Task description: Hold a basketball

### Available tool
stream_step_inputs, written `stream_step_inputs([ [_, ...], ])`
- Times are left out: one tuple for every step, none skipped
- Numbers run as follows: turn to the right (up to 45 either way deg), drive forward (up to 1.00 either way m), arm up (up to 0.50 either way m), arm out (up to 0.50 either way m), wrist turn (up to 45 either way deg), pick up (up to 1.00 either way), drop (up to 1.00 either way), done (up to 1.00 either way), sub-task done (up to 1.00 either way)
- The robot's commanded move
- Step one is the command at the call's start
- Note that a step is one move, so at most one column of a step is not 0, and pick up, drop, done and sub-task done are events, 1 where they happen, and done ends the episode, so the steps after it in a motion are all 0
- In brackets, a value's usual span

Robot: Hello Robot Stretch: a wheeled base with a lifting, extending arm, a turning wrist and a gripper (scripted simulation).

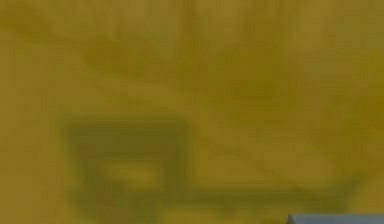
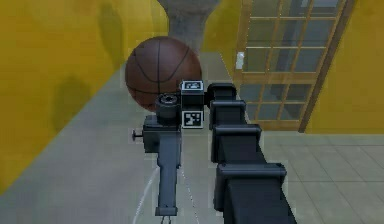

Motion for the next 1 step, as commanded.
stream_step_inputs([
  [0.0, 0.00, 0.00, 0.00, 45.0, 0.00, 0.00, 0.00, 0.00],
])
